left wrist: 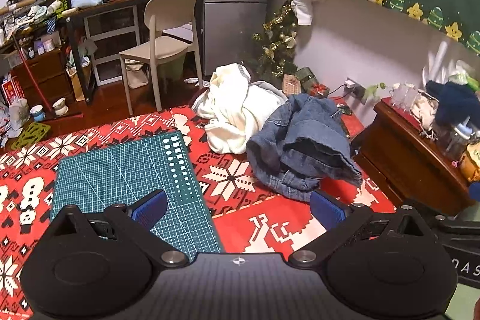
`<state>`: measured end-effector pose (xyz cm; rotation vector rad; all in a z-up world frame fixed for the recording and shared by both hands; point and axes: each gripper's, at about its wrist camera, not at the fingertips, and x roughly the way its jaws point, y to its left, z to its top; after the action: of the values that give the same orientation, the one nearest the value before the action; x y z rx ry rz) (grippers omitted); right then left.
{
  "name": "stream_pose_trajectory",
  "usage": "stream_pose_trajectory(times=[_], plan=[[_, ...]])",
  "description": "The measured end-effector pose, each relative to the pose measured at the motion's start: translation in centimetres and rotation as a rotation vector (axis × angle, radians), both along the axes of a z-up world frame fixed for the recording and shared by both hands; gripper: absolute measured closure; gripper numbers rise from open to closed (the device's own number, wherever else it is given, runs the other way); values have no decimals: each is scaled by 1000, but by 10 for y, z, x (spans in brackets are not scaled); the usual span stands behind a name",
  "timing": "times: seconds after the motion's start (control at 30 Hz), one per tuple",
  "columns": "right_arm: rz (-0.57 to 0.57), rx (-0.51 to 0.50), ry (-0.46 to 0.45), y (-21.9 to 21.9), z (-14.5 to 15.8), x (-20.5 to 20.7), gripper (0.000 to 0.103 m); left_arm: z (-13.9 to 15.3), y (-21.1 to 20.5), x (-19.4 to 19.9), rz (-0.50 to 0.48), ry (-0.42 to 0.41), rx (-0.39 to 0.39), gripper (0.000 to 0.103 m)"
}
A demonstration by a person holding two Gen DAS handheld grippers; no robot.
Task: Fold clothes
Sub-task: 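Move both grippers toward the crumpled blue denim shorts, then grasp the denim shorts with the left gripper while the right gripper grasps another edge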
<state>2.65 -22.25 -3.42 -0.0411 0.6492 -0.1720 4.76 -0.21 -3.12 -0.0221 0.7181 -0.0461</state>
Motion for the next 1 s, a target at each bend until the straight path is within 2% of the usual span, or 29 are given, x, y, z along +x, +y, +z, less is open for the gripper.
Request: stream_pose_trajectory(times=[0.2,0.33,0.53,0.63,0.73,0.87,0.93,1.0], plan=[[-7,15,-3,-4,-12,9,1,-14,0,7,-12,-23,-25,1],[-36,47,36,-10,-27,18,1,-23,1,16,-32,-31,32,1],[-21,81,72,-22,-51,36,1,-41,0,33,-61,-43,51,2],[-32,58,43,-25,-59,44,1,-49,0,41,-73,-58,56,2],[21,52,7,-27,-67,52,1,-58,7,56,-133,0,-22,2],[61,81,-16,-31,-79,67,1,-68,3,71,-110,-3,-22,4],[87,110,-42,-32,-85,73,1,-73,1,77,-109,-5,8,4],[105,140,-60,-34,-91,79,1,-79,0,85,-115,9,-6,5]])
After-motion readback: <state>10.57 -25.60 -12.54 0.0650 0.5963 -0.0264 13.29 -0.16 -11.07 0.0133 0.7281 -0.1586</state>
